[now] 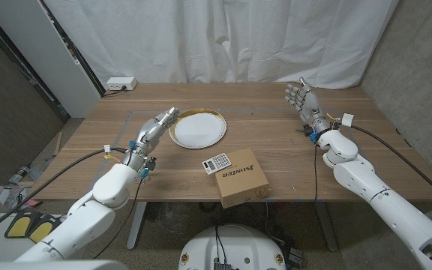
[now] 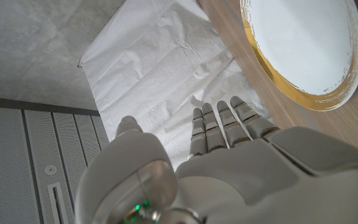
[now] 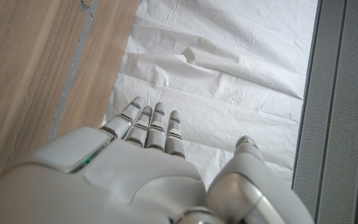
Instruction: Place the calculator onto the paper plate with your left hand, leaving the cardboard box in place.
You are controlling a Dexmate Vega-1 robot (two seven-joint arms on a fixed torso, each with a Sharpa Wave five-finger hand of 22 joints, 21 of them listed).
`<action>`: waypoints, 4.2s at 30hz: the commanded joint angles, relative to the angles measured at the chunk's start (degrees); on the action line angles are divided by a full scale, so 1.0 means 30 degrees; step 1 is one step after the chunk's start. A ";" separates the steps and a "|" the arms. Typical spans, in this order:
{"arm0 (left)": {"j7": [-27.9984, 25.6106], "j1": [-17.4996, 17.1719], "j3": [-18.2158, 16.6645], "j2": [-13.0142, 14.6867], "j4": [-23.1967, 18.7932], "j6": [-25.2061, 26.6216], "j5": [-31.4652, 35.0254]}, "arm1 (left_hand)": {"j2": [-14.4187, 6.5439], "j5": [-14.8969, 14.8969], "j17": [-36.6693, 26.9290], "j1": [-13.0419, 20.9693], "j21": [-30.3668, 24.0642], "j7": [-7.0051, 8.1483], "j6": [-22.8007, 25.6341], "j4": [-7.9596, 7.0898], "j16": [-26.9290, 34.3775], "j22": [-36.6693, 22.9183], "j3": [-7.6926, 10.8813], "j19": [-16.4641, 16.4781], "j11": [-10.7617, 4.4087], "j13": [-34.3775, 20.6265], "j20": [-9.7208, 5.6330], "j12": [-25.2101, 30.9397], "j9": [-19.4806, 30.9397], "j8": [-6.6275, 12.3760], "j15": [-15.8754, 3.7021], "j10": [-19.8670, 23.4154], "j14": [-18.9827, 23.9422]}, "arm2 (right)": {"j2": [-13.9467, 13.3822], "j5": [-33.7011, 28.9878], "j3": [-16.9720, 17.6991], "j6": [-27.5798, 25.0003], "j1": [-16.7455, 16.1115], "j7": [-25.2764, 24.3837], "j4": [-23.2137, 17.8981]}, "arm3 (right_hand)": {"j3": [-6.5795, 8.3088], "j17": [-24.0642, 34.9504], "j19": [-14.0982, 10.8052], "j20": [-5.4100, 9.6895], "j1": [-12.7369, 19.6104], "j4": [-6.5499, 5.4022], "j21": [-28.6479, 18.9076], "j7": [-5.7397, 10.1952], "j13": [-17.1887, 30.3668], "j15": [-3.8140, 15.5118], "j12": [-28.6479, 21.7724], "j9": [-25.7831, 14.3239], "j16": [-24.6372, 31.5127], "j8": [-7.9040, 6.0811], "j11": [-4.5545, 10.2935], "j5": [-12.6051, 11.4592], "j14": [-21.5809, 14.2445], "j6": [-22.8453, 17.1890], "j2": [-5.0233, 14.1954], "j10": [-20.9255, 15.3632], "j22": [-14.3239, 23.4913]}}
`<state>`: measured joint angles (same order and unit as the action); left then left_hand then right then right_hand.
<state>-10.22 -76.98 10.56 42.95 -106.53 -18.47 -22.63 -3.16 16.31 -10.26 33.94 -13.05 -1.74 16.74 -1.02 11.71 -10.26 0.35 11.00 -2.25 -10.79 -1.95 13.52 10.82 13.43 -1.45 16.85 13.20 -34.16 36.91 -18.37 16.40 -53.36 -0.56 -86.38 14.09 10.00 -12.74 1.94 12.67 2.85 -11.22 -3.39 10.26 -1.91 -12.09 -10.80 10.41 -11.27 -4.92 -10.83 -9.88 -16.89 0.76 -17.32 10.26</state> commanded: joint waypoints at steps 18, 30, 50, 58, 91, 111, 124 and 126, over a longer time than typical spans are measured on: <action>-0.1983 -0.2447 -0.1805 0.0275 0.0440 -0.3360 0.6024 | 0.0030 0.0235 -0.0049 0.0927 0.0076 0.0375 0.0983 0.0451 0.0075 -0.0018 0.0100 0.0323 -0.0510 -0.0118 -0.0305 0.0065 0.0035 0.0244 -0.0527 0.0936 0.0814 | 0.0136 0.0304 0.0350 -0.0491 -0.1424 -0.1565 -0.1570 | 0.0021 0.0110 -0.0349 0.0091 0.0105 0.0111 -0.0172 0.0059 0.0105 0.0081 -0.0117 -0.0061 0.0131 -0.0118 0.0102 -0.0004 -0.0275 -0.0340 0.0141 -0.0346 0.0086; -0.2931 -0.3944 -0.3243 -0.0180 0.0828 -0.4373 0.8497 | 0.0029 0.0385 -0.0058 0.1170 0.0070 0.0623 0.1443 0.0580 0.0136 -0.0010 0.0112 0.0593 -0.0853 -0.0126 -0.0355 0.0101 0.0039 0.0288 -0.0739 0.1430 0.1303 | -0.0171 -0.0212 0.0362 -0.1038 -0.2133 -0.2577 -0.2955 | 0.0003 0.0112 -0.0364 0.0075 0.0106 0.0139 -0.0165 0.0075 0.0108 0.0096 -0.0103 -0.0066 0.0121 -0.0104 0.0132 -0.0006 -0.0309 -0.0354 0.0151 -0.0337 0.0086; -0.5399 -0.5243 -0.5009 -0.1422 0.1044 -0.4966 1.4265 | 0.0248 0.0708 -0.0053 0.1702 0.0158 0.1021 0.1874 0.0927 0.0016 0.0005 0.0102 0.0764 -0.1318 -0.0134 -0.0234 -0.0048 0.0039 0.0279 -0.1159 0.1699 0.1489 | 0.0010 -0.0814 0.0084 -0.1147 -0.2504 -0.3206 -0.3705 | -0.0020 0.0116 -0.0370 0.0076 0.0099 0.0169 -0.0153 0.0097 0.0111 0.0101 -0.0100 -0.0071 0.0092 -0.0086 0.0101 -0.0005 -0.0286 -0.0363 0.0173 -0.0363 0.0087; -0.6743 -0.5285 -0.5158 -0.1532 0.1053 -0.4632 1.6616 | 0.0507 0.0932 -0.0040 0.2286 0.0242 0.1393 0.2296 0.1318 -0.0056 0.0010 0.0130 0.0764 -0.1752 -0.0146 -0.0201 -0.0154 0.0043 0.0371 -0.1310 0.1829 0.1548 | 0.0133 -0.0850 0.0028 -0.1074 -0.2530 -0.3229 -0.3650 | -0.0033 0.0118 -0.0367 0.0075 0.0092 0.0180 -0.0146 0.0097 0.0112 0.0069 -0.0088 -0.0072 0.0088 -0.0082 0.0097 -0.0005 -0.0290 -0.0375 0.0179 -0.0347 0.0088; -1.2945 -0.6377 -0.3626 0.1533 -0.0226 0.0377 2.4035 | 0.1028 0.1547 -0.0069 0.3408 0.0289 0.1946 0.2791 0.2036 -0.0074 -0.0002 0.0121 0.1100 -0.2341 -0.0183 -0.1020 -0.0353 0.0050 0.0380 -0.1846 0.2345 0.2052 | 0.0265 -0.0809 -0.0282 -0.1278 -0.1886 -0.2724 -0.3193 | -0.0083 0.0124 -0.0346 0.0041 0.0060 0.0222 -0.0124 0.0102 0.0116 0.0070 -0.0085 -0.0078 0.0073 -0.0046 0.0140 -0.0002 -0.0287 -0.0343 0.0204 -0.0382 0.0091; -1.3910 -0.6297 -0.2358 0.3982 -0.0911 0.3055 2.5106 | 0.1919 0.2220 -0.0048 0.5437 0.0530 0.2832 0.1493 0.3142 -0.0342 0.0004 0.0159 0.0697 -0.3027 -0.0213 -0.1201 -0.0820 0.0078 -0.0196 -0.2307 0.1495 0.1484 | 0.0589 -0.0801 -0.0600 -0.1372 -0.1434 -0.2627 -0.2669 | -0.0111 0.0124 -0.0348 0.0025 0.0053 0.0254 -0.0119 0.0113 0.0118 0.0069 -0.0073 -0.0080 0.0064 -0.0043 0.0148 -0.0004 -0.0279 -0.0358 0.0209 -0.0375 0.0092; -1.4090 -0.4867 -0.0728 0.5588 -0.0827 0.3825 2.5688 | 0.2059 0.2369 -0.0047 0.6385 0.0581 0.3486 0.1584 0.3353 -0.0362 -0.0007 0.0244 0.0483 -0.3206 -0.0201 -0.1355 -0.0792 0.0112 -0.0133 -0.2631 0.1477 0.1295 | 0.0772 -0.0781 -0.0627 -0.1230 -0.1404 -0.2721 -0.2471 | -0.0133 0.0127 -0.0361 0.0013 0.0038 0.0272 -0.0120 0.0118 0.0120 0.0065 -0.0066 -0.0081 0.0071 -0.0037 0.0135 -0.0005 -0.0303 -0.0358 0.0222 -0.0372 0.0094; -1.4045 -0.4455 -0.0370 0.5748 -0.0731 0.3873 2.5683 | 0.2041 0.2382 -0.0048 0.6492 0.0581 0.3509 0.1650 0.3360 -0.0350 -0.0008 0.0266 0.0469 -0.3207 -0.0199 -0.1347 -0.0770 0.0116 -0.0104 -0.2646 0.1532 0.1310 | 0.0786 -0.0764 -0.0598 -0.1185 -0.1390 -0.2721 -0.2421 | -0.0135 0.0127 -0.0358 0.0022 0.0037 0.0273 -0.0119 0.0114 0.0120 0.0079 -0.0064 -0.0081 0.0070 -0.0040 0.0130 -0.0005 -0.0301 -0.0367 0.0223 -0.0368 0.0094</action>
<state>-51.69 -94.40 5.17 56.77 -109.07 -9.20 52.93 2.92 23.11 -10.26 52.74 -11.43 8.42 21.54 8.51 10.58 -10.14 1.04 12.82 -11.49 -11.29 -2.34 11.01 11.09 12.92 -2.31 21.13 17.27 -32.23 34.43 -20.19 12.38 -57.72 -8.53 -94.25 13.53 10.26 -13.24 2.04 12.83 3.41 -11.41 -3.35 10.54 -1.61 -12.09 -10.79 10.41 -11.26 -4.53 -10.83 -10.17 -17.53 0.92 -18.10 10.25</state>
